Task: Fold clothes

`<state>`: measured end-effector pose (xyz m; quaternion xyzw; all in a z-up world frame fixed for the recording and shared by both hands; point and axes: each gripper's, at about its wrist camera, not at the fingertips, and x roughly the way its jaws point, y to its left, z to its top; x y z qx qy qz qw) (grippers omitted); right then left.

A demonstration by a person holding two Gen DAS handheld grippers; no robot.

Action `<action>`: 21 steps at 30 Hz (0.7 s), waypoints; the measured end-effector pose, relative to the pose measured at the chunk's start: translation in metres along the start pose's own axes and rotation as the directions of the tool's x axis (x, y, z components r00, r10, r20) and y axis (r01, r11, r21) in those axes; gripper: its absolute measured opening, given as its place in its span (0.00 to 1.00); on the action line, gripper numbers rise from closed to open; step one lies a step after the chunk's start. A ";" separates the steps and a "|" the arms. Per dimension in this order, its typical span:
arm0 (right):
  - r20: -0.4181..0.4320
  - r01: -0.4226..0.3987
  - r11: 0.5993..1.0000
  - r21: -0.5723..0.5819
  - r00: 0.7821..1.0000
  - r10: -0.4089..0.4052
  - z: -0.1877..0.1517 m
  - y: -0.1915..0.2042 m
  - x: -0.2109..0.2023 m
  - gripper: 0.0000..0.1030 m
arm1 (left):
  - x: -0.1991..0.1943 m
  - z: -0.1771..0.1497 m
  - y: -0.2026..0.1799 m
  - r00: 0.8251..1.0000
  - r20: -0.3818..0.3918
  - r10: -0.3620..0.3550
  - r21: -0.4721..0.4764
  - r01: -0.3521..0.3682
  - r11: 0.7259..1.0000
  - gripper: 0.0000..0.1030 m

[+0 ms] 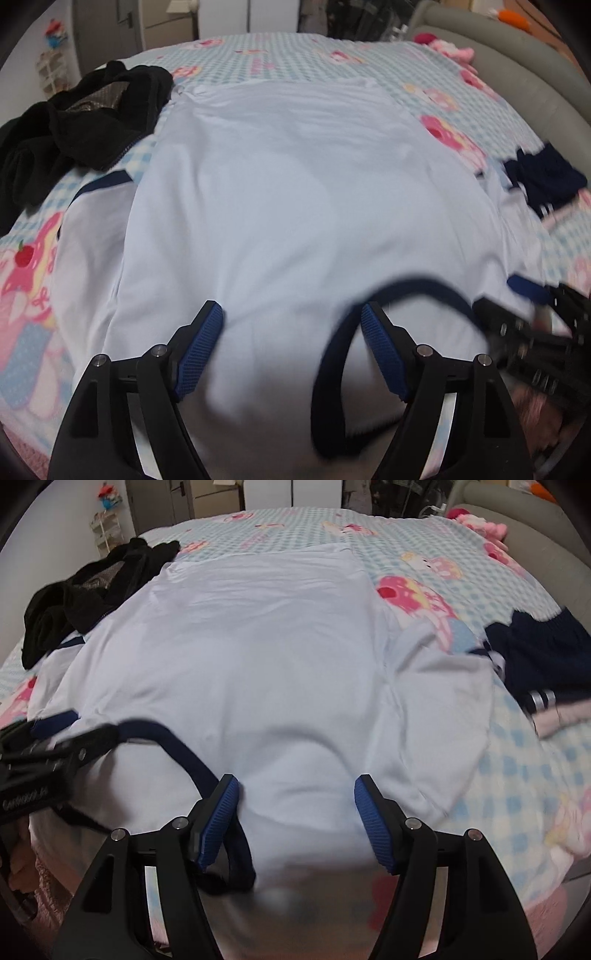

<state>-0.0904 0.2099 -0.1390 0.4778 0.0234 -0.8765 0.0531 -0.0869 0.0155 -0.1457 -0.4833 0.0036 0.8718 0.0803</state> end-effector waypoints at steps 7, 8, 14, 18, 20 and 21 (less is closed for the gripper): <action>0.038 -0.004 1.000 0.011 0.999 0.004 -0.007 -0.001 -0.016 0.70 | -0.040 -0.044 0.014 0.986 0.122 -0.114 -0.001 0.115 0.993 0.77; 0.044 -0.005 1.000 0.012 0.999 0.004 -0.008 -0.001 -0.018 0.70 | -0.043 -0.042 0.015 0.982 0.135 -0.129 -0.014 0.133 0.991 0.77; 0.075 -0.004 1.000 0.015 0.997 0.003 -0.012 0.002 -0.031 0.69 | -0.040 -0.021 0.008 0.984 0.147 -0.101 -0.047 0.109 0.993 0.77; -0.002 0.056 0.998 -0.033 0.998 -0.056 -0.031 0.004 -0.016 0.69 | -0.020 -0.035 0.006 0.999 0.050 0.014 -0.028 -0.012 1.000 0.61; 0.002 0.051 0.998 -0.026 0.999 -0.051 -0.037 0.001 -0.022 0.69 | -0.023 -0.048 0.009 0.998 0.060 0.005 -0.008 -0.005 1.000 0.61; 0.003 0.047 0.999 -0.022 0.999 -0.047 -0.040 -0.001 -0.025 0.69 | -0.026 -0.052 0.008 0.998 0.061 0.003 0.009 -0.003 1.000 0.62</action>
